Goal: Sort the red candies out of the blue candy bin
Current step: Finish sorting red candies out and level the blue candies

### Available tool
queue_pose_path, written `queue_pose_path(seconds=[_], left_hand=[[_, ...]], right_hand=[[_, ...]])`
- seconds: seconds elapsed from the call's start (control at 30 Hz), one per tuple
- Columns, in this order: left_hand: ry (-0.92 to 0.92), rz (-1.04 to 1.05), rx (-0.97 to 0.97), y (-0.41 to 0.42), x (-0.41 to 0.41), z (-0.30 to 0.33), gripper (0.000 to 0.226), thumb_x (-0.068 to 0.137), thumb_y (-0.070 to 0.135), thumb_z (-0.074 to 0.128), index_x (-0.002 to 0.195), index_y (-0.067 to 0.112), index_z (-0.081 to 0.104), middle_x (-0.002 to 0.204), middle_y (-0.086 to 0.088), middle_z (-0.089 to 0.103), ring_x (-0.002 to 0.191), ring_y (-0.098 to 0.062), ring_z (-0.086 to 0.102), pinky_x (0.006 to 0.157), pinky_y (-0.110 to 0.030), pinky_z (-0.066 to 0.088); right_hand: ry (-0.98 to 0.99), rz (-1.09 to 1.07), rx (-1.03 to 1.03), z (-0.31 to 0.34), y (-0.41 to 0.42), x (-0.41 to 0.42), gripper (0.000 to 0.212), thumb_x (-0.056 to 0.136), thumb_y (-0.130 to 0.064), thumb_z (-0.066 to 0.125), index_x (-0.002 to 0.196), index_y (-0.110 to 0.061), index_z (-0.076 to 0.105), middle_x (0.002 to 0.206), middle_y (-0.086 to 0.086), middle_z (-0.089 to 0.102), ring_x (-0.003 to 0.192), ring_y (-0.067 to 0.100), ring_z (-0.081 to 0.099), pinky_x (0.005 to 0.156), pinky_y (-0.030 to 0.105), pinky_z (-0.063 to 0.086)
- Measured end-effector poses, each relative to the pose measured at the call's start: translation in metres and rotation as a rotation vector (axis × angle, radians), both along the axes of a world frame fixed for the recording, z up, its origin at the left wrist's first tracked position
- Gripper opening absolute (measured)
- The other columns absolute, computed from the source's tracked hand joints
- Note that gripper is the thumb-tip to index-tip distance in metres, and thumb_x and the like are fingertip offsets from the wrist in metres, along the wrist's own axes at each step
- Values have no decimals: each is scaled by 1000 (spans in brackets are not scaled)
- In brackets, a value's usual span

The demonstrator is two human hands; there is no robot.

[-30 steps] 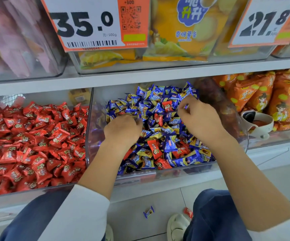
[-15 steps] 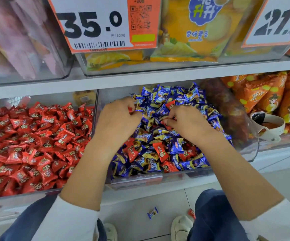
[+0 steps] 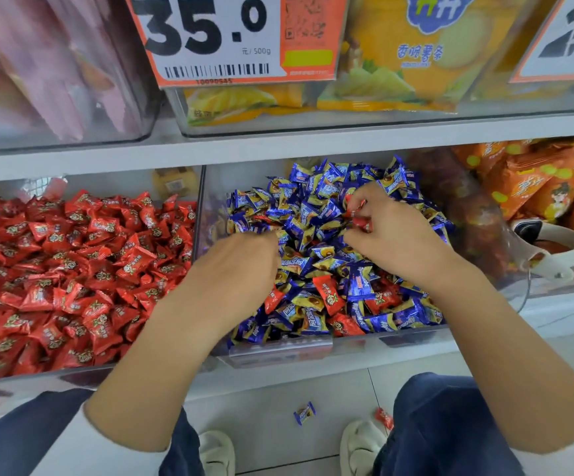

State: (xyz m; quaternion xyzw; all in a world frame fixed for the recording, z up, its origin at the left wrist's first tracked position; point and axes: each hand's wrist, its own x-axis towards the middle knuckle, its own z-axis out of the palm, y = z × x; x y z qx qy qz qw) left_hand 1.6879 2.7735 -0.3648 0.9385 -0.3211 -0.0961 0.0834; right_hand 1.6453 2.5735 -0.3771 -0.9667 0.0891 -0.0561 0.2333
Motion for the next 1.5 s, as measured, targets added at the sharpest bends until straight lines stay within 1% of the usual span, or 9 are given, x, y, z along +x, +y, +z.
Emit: queue_pose_path(seconds=[0.1,0.27,0.43,0.57,0.87,1.0,1.13,1.37,1.5], left_hand=[[86,23,137,-3,-5,-9,33,93,42,53,99,10,58,90,-5,58,91,-25,60,80,-35,48],[152,84,277,-5,-6,-14,72,84,57,58,136,13,37,131,-15,42,116,-32,51,87,-38,44],[122,49,276,-5,-2,-22,43,88,39,63,114,8,47,104,-7,52,96,-26,53,73,-32,38],[2,20,262,-5,-2,-27,31,89,11,59,118,11,49,89,-3,44,89,-26,53,68,-33,39],[-7,28,17,-6,-7,-9,24,88,36,53,92,12,49,71,2,44,77,-22,51,63,-31,39],[58,26,-151,-15,-13,0,31,86,39,48,82,8,52,77,-4,53,73,-21,50,56,-32,35],[107,-29,-232,-24,-17,-7,42,88,43,52,78,3,58,77,-9,58,73,-22,52,68,-37,43],[245,-221,-248,-32,-23,-8,21,81,33,69,77,17,55,62,6,50,54,-6,43,53,-19,31],[242,-287,-155,-35,-26,-14,28,76,42,74,81,23,53,64,8,43,57,-5,38,50,-16,29]], right_hand=[[2,10,-74,5,5,-5,11,88,-27,56,98,-27,51,61,-2,53,53,11,49,51,23,36],[156,99,-39,13,13,-22,17,82,-50,64,84,-33,60,72,-2,60,59,5,50,51,13,31],[233,297,-90,6,28,-31,50,79,-51,67,125,-36,56,85,-20,45,80,1,50,64,7,33],[237,272,-235,-7,33,-30,52,85,-43,64,133,-34,49,125,-2,47,108,23,55,85,32,46],[-140,4,62,28,2,-44,1,83,-23,61,83,-24,61,60,-2,54,55,10,49,57,17,38],[-24,-87,-10,38,-31,-66,35,84,-42,62,67,-12,56,52,0,53,54,5,55,56,14,40],[175,-29,14,30,-32,-79,12,87,-22,60,87,-28,70,71,-13,67,71,9,66,60,9,43],[186,159,-176,1,-22,-75,40,84,-19,60,123,-30,61,117,3,61,104,20,59,89,34,44],[241,133,-138,0,-25,-73,49,88,-28,61,135,-32,49,119,3,61,108,20,56,82,23,40]])
